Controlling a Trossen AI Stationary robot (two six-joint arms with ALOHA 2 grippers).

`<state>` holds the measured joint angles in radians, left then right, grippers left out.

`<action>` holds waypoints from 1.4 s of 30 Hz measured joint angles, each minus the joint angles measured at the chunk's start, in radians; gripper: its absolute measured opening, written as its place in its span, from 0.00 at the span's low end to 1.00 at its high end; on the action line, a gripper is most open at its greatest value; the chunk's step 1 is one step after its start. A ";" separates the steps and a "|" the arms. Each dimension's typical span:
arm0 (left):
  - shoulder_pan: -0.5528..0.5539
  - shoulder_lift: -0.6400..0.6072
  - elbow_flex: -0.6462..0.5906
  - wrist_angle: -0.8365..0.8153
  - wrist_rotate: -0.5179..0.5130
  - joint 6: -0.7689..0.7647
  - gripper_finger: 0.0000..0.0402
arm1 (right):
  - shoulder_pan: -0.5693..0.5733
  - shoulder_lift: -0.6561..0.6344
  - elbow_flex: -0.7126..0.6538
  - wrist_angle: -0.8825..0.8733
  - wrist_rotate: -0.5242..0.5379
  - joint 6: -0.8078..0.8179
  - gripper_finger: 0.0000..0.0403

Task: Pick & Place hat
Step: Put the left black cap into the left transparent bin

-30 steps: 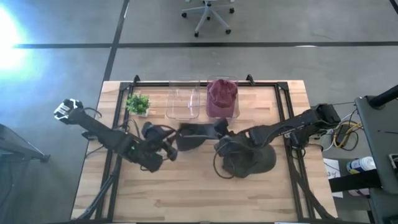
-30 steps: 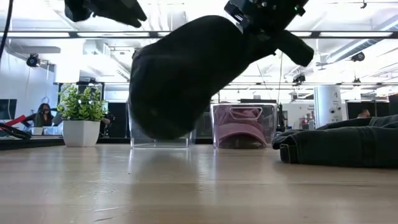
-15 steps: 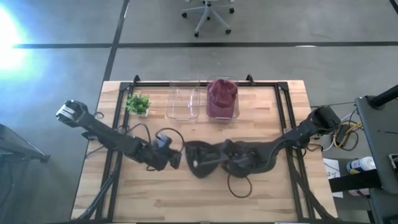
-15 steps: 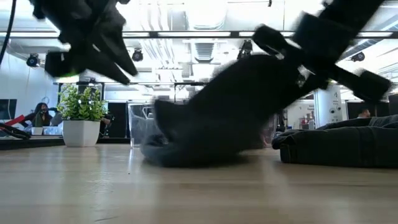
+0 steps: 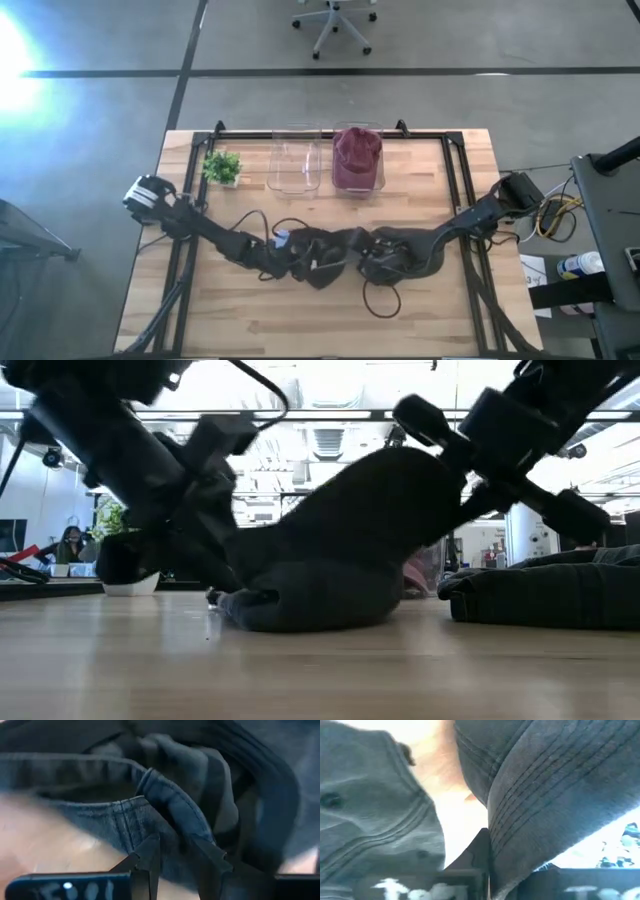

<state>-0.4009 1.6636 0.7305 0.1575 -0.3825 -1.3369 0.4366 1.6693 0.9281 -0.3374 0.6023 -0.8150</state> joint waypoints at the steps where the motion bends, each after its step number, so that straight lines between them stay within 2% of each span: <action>1: 0.007 0.008 0.013 -0.001 -0.001 0.017 0.24 | 0.000 -0.001 0.007 0.001 0.006 -0.005 0.03; 6: 0.037 0.005 0.085 0.093 -0.036 0.233 0.24 | 0.000 -0.018 0.049 0.018 0.015 -0.023 0.03; 9: 0.067 0.008 0.127 0.134 0.040 0.350 0.24 | 0.000 -0.019 0.061 0.084 0.016 -0.087 0.03; 13: 0.092 0.040 0.166 0.125 0.145 0.429 0.24 | 0.000 -0.016 0.065 0.153 0.002 -0.142 0.03; 15: 0.094 0.055 0.172 0.130 0.171 0.436 0.24 | 0.000 -0.012 0.063 0.145 -0.020 -0.128 0.03; 19: 0.096 0.070 0.170 0.129 0.176 0.420 0.24 | -0.002 -0.005 0.039 0.148 0.003 -0.113 0.03; 27: 0.093 0.082 0.171 0.144 0.270 0.383 0.24 | -0.039 -0.003 0.022 0.390 0.027 -0.183 0.03; 30: 0.095 0.081 0.178 0.137 0.295 0.361 0.24 | -0.058 -0.003 0.020 0.424 0.055 -0.180 0.03; 32: 0.094 0.068 0.180 0.130 0.287 0.348 0.24 | -0.061 -0.003 0.023 0.422 0.059 -0.157 0.03; 37: 0.093 -0.031 0.178 0.091 0.162 0.393 0.24 | -0.042 -0.017 0.021 0.432 0.110 -0.094 0.03; 42: 0.094 -0.131 0.180 -0.031 0.140 0.443 0.24 | -0.042 -0.041 0.021 0.444 0.104 -0.030 0.03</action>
<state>-0.3065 1.5330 0.9104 0.1268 -0.2424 -0.8940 0.3941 1.6283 0.9493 0.1066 0.7068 -0.8449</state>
